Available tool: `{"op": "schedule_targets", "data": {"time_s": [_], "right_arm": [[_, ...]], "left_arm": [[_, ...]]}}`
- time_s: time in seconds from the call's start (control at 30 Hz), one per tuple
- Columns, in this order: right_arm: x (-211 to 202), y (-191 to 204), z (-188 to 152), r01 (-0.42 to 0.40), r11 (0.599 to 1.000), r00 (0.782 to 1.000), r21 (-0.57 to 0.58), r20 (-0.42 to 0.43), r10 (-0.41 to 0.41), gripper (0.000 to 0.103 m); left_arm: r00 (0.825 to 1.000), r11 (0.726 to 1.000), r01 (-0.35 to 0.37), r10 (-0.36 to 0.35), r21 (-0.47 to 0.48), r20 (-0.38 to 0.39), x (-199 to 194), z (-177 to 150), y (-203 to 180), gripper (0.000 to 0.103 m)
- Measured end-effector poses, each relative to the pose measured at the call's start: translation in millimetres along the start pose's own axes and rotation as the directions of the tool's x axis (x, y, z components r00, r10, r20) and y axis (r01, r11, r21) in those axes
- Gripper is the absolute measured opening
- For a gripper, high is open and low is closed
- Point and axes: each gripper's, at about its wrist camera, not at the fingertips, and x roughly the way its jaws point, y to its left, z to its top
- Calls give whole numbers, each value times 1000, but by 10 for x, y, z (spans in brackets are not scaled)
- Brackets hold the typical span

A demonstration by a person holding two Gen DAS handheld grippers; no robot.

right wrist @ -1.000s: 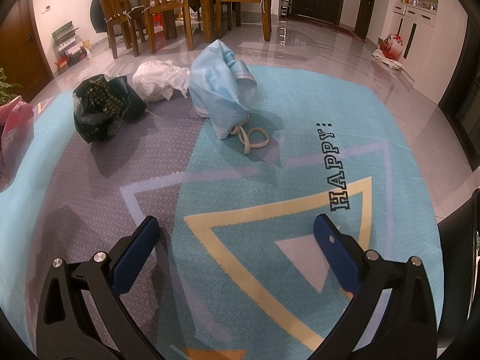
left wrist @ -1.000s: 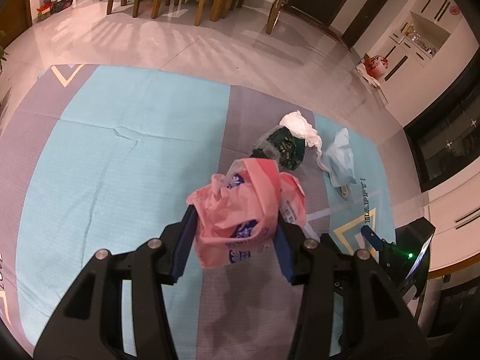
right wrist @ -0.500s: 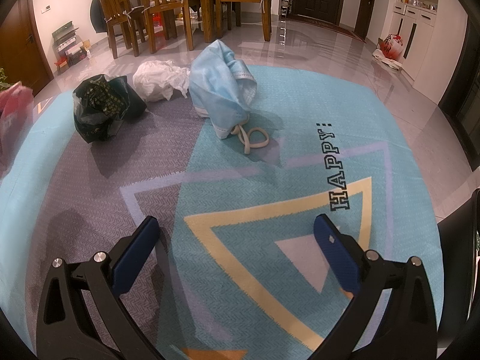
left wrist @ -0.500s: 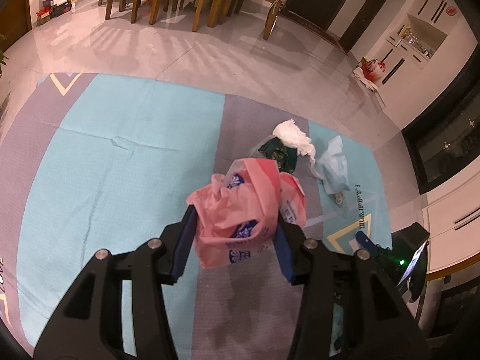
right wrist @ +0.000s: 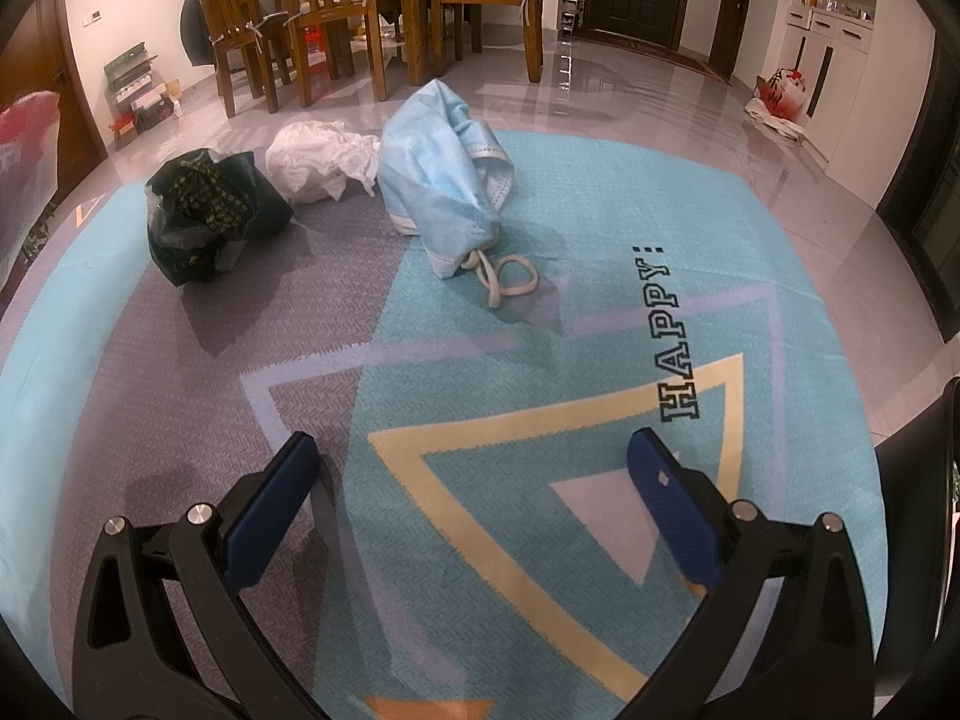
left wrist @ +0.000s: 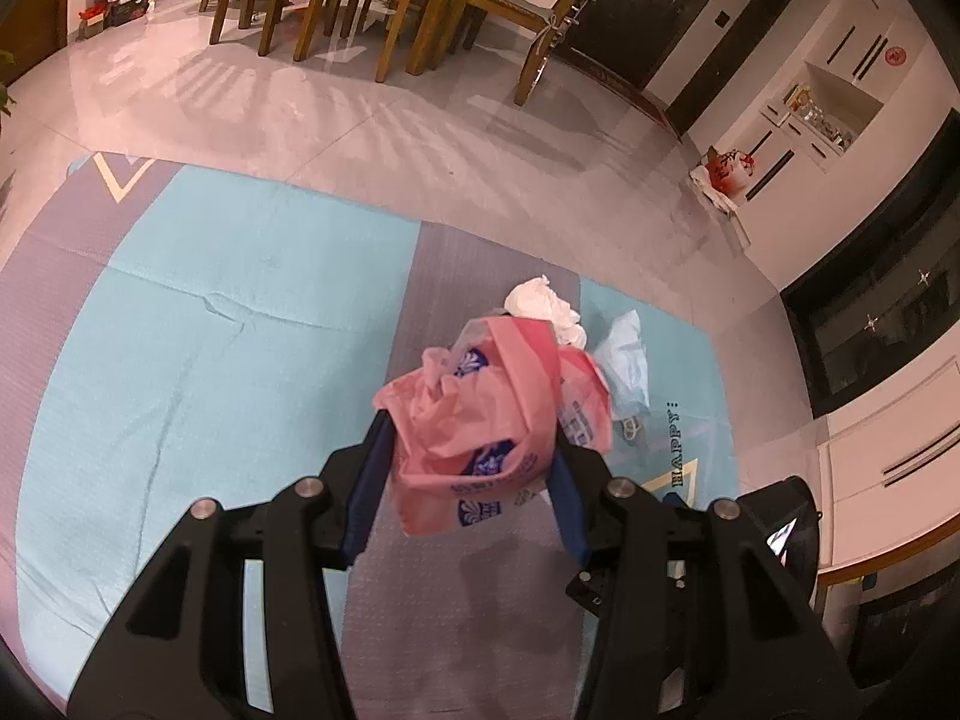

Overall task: Collect trash
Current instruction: 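Lower the right tool onto the light blue cloth and grasp it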

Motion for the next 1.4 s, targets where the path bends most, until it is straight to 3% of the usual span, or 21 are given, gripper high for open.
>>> {"op": "schedule_targets", "data": {"time_s": [0.2,0.77,0.9,0.97,1.07,1.2,1.37,1.4], "right_arm": [[14,9,12,5,1000,1000,7,0,-5,101],[75,67,52,24,999,1000,34,0,-24,101],[100,0,278,33,994,991,102,-132,-19,100],[-47,-124,488,-15,986,996,167,-87,30,99],[-171,-184,866,-32,990,998,136,-52,40,88],[12,-220,1169,-65,983,992,172,-94,82,70],[355,-113,1202,-48,986,981,157,-177,76,65],[394,-96,1168,-52,987,979,152,-189,80,51]], "left_arm": [[1000,999,-23,23,24,4,21,24,10,48],[1000,1000,-11,11,-28,-19,86,93,117,48],[1000,999,-13,12,-40,-21,90,104,158,48],[1000,999,-11,10,-41,-22,81,105,167,48],[1000,999,-17,16,-35,-14,80,106,166,48],[999,999,-23,23,-40,-23,140,108,156,48],[999,999,-50,50,-9,-21,172,116,115,48],[998,998,-60,59,-5,-22,185,112,114,48]]}}
